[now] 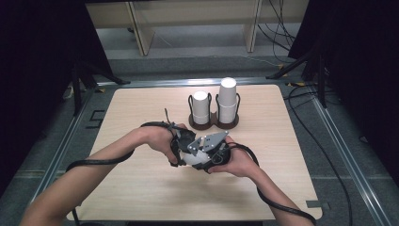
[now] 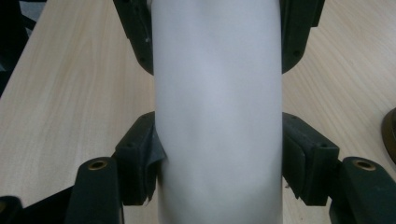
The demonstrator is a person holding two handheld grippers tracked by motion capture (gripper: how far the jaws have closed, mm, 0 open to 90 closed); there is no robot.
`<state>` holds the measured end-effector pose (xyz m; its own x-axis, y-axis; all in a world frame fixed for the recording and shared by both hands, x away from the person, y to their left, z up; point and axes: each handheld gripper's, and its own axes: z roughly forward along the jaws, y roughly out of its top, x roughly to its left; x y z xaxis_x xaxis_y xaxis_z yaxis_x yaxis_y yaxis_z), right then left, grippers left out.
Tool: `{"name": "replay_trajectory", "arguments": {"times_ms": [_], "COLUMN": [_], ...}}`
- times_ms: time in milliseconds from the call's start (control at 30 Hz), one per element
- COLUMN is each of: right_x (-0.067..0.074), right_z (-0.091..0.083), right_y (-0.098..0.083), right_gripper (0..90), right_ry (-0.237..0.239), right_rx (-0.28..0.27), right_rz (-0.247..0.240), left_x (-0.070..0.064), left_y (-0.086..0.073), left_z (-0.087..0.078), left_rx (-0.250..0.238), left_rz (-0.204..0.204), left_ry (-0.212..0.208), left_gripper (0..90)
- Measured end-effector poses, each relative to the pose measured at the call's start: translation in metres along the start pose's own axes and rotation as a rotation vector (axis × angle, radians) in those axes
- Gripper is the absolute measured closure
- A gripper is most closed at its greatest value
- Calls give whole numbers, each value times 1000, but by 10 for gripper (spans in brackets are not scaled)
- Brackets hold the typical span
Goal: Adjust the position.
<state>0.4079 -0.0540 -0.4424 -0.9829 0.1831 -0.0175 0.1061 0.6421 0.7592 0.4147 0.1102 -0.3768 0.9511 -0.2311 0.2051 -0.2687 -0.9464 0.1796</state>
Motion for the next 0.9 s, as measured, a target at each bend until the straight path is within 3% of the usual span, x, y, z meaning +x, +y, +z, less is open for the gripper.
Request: {"name": "replay_trajectory", "arguments": {"times_ms": [33,67,100,167,233,267,300,533,567,600,767,900], "right_x": [-2,-1,-3,-3,-3,-3,-3,-1,-2,-1,1,4], "right_z": [0,-1,0,-1,-2,-3,-3,-10,-11,-12,-19,-28], "right_y": [-1,-2,-2,-5,-8,-10,-10,-23,-25,-27,-40,-50], "right_gripper": [360,359,359,358,358,358,359,359,358,358,358,358], "right_ry": [-5,-8,-17,-32,-35,-52,-55,-79,-88,-83,-106,-124], "right_rx": [-12,-12,-31,-31,-35,-50,-54,-126,-136,-141,-207,-252], "right_rz": [-41,-28,-75,-75,-56,-61,-58,-3,-20,13,53,100], "left_x": [1,0,-1,0,-2,-1,-3,-6,-7,-8,-12,-17], "left_y": [-1,-2,-3,-5,-9,-9,-11,-22,-23,-26,-36,-44], "left_z": [0,0,1,0,0,-1,0,-5,-5,-6,-8,-7], "left_rx": [2,-18,-35,-62,-111,-99,-133,-218,-227,-240,-307,-399], "left_rz": [16,12,5,10,-15,2,-22,-49,-51,-53,-99,-159], "left_ry": [3,15,28,49,61,65,70,129,138,149,179,199], "left_gripper": [300,281,250,185,142,140,139,53,49,44,33,30]}}
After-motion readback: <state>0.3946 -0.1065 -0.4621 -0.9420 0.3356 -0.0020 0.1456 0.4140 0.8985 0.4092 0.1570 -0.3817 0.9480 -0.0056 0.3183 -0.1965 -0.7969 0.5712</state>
